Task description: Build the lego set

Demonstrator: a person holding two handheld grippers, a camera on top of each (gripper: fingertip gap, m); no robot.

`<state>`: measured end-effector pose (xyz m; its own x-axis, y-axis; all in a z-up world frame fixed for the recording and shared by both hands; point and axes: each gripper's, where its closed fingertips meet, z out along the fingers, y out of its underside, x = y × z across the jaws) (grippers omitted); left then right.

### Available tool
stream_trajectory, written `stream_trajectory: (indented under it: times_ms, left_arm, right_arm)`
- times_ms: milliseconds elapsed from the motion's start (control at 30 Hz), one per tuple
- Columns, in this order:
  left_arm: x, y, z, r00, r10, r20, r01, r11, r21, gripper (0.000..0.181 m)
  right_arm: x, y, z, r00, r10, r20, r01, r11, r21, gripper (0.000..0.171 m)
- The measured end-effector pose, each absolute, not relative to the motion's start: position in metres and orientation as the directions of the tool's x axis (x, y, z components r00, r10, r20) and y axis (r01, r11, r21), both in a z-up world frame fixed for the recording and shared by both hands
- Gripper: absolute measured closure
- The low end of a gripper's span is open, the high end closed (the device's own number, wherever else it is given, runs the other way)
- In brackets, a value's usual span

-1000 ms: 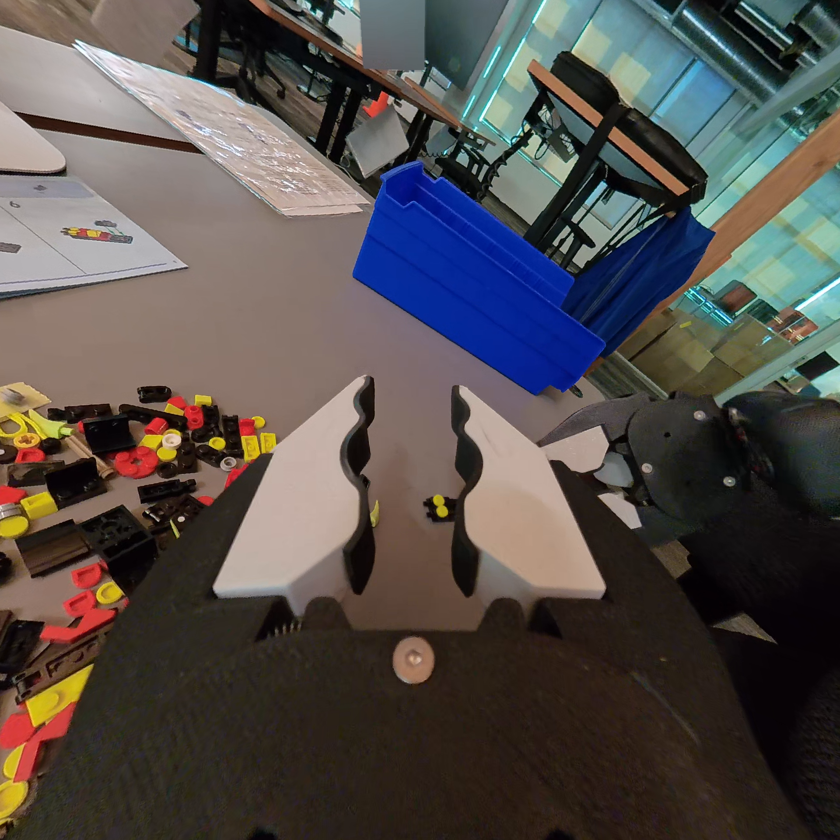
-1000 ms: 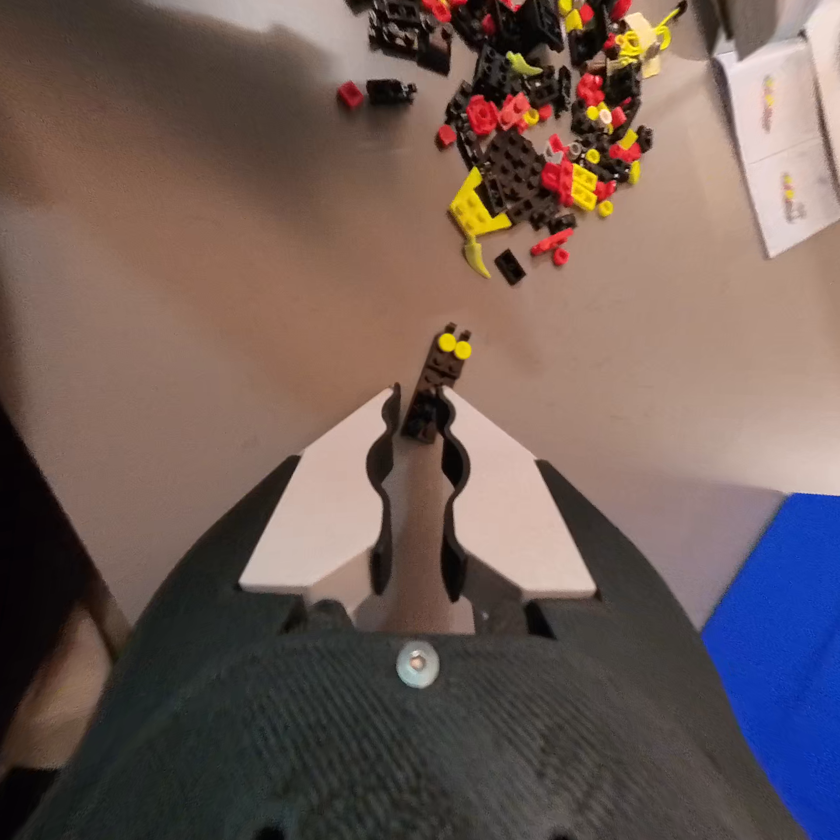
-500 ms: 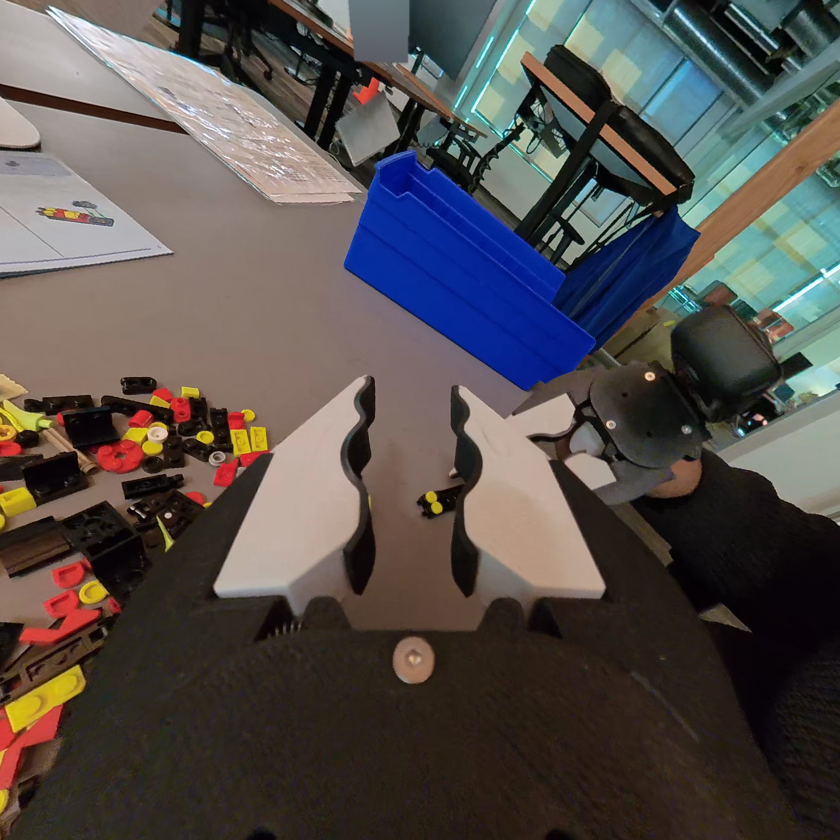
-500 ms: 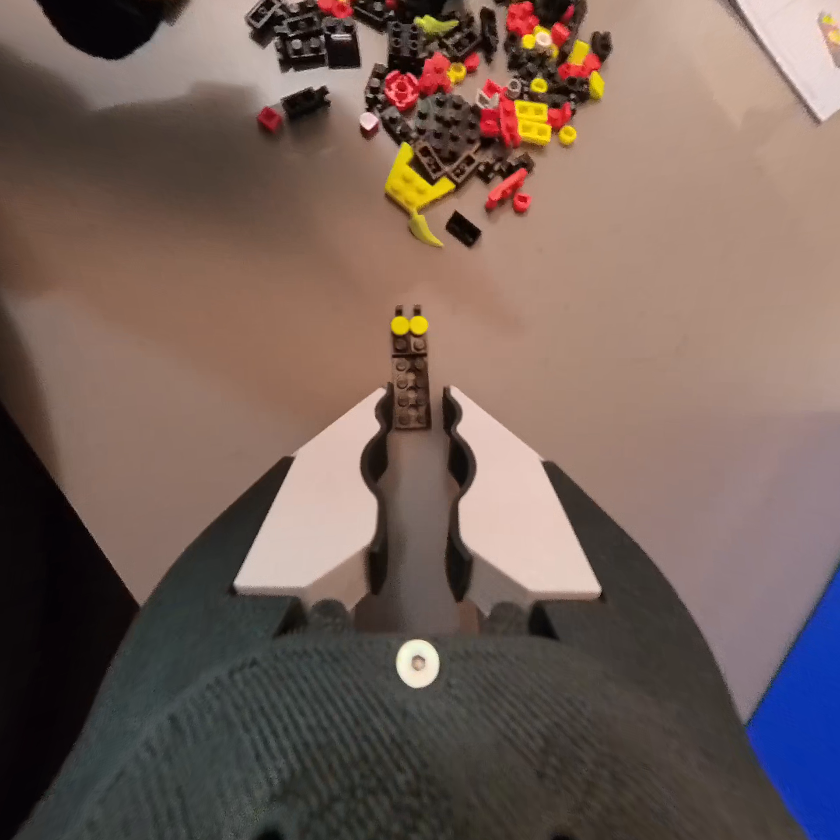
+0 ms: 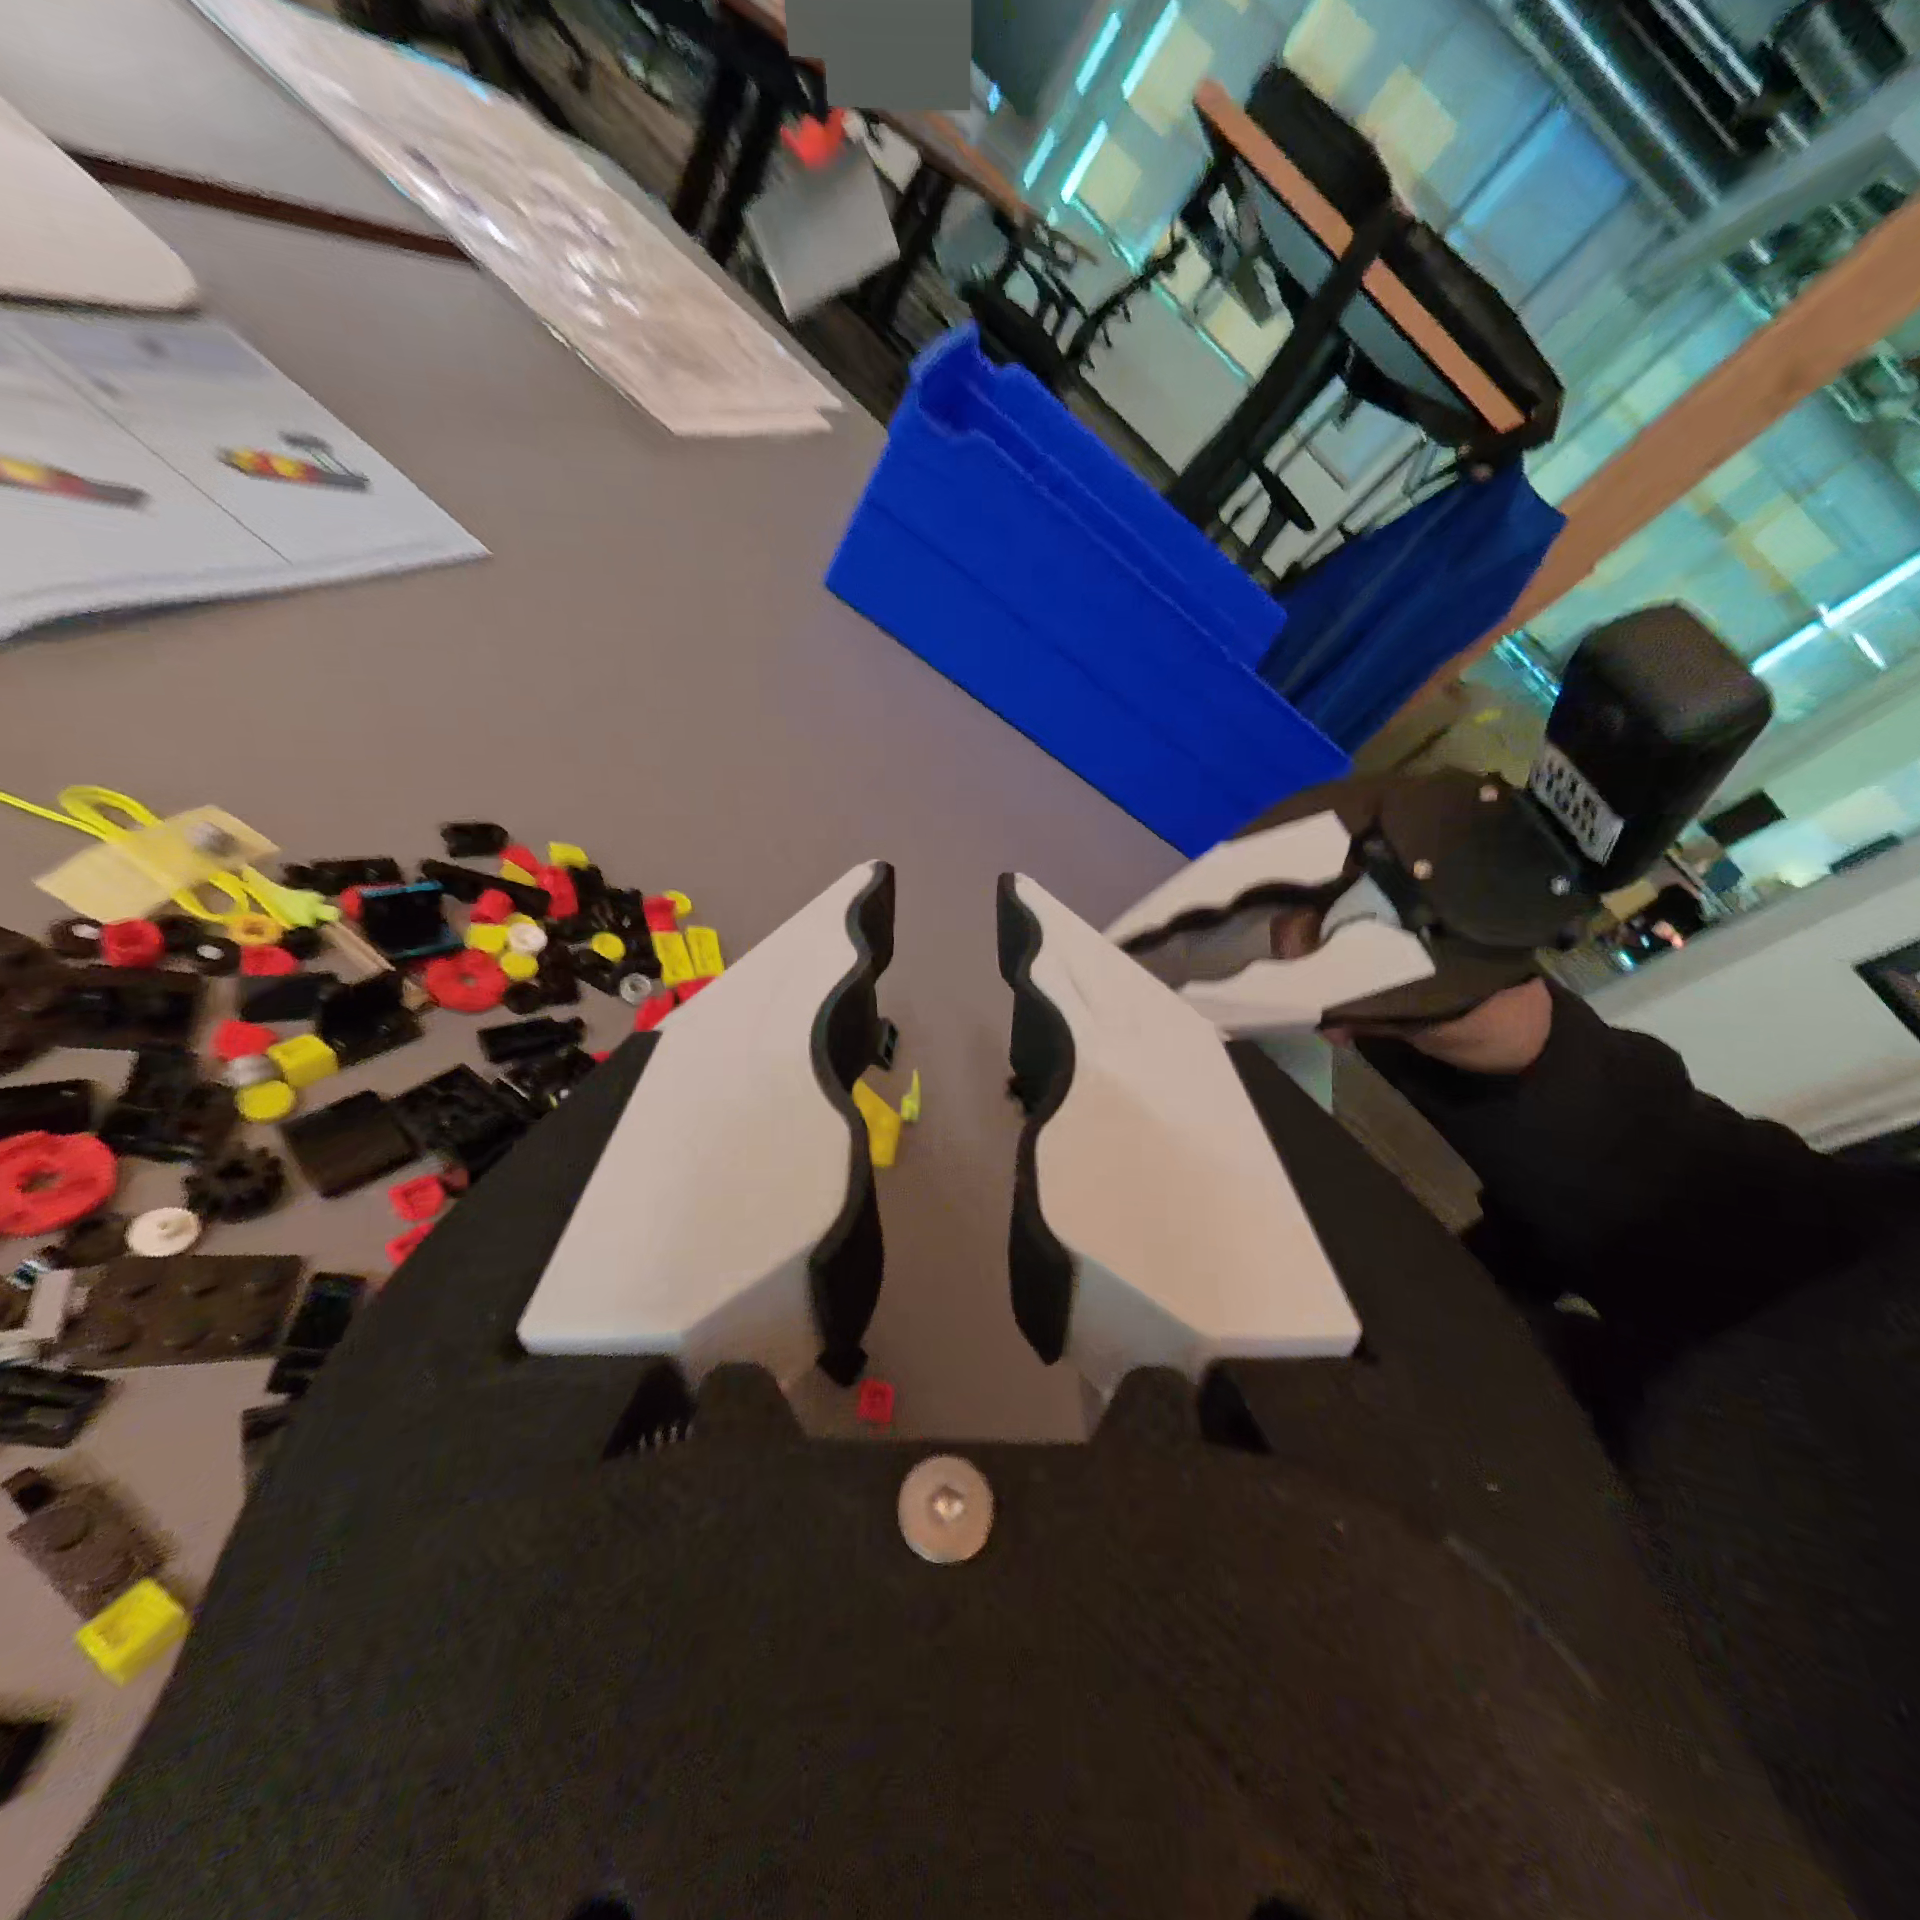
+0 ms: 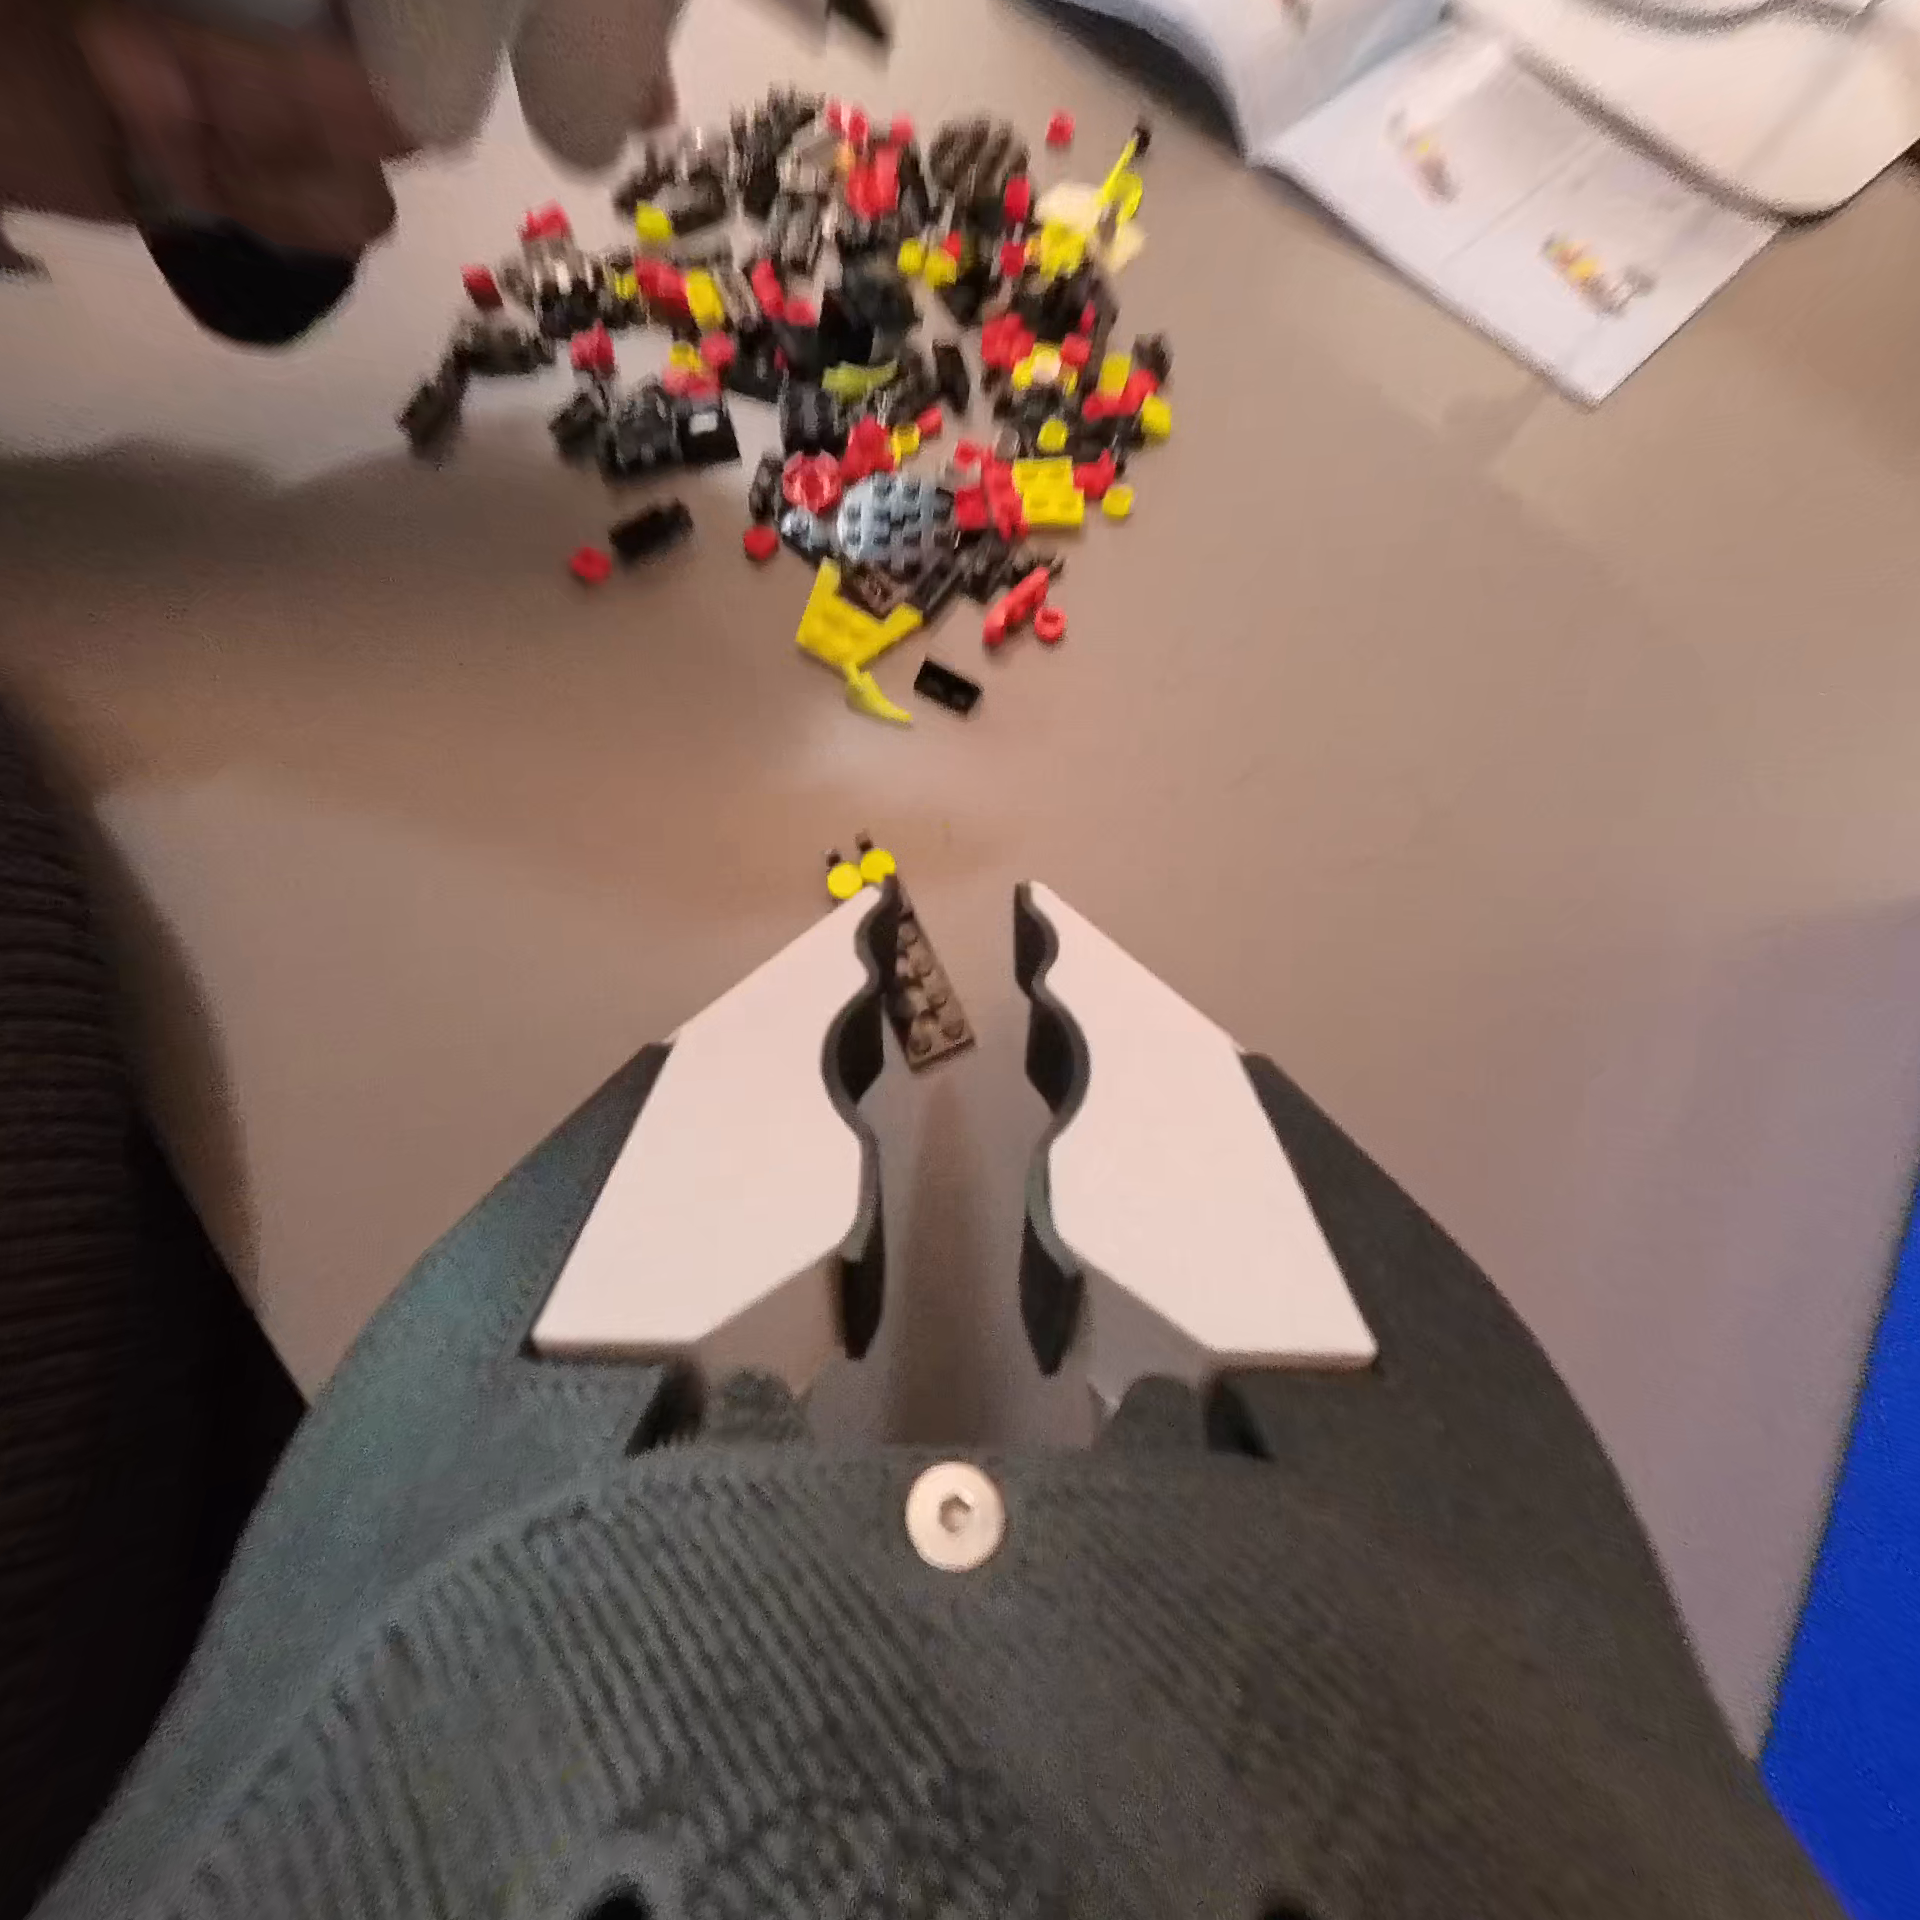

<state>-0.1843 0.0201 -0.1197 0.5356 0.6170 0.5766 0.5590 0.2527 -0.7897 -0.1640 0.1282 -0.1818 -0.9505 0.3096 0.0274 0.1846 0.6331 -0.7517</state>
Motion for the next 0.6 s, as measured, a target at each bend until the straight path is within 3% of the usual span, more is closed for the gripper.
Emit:
stream_trajectory:
  times_ms: [167,367,533,600]
  left_arm:
    - [-0.178,0.037,-0.132,0.557,0.624,0.548,0.589,0.168,-0.790,0.162]
    - [-0.172,0.048,-0.139,0.626,0.681,0.380,0.517,0.001,-0.856,0.157]
    - [-0.172,0.049,-0.137,0.638,0.675,0.369,0.502,-0.002,-0.865,0.156]
    - [-0.182,0.029,-0.137,0.618,0.747,0.246,0.441,-0.071,-0.895,0.159]
  right_arm:
    - [-0.186,0.129,-0.160,-0.910,0.406,0.088,0.149,0.516,-0.843,0.142]
    - [-0.191,0.128,-0.145,-0.893,0.437,0.106,0.120,0.459,-0.880,0.145]
    - [-0.191,0.130,-0.134,-0.891,0.444,0.093,0.110,0.410,-0.906,0.147]
    - [-0.190,0.130,-0.132,-0.896,0.439,0.068,0.123,0.392,-0.912,0.146]
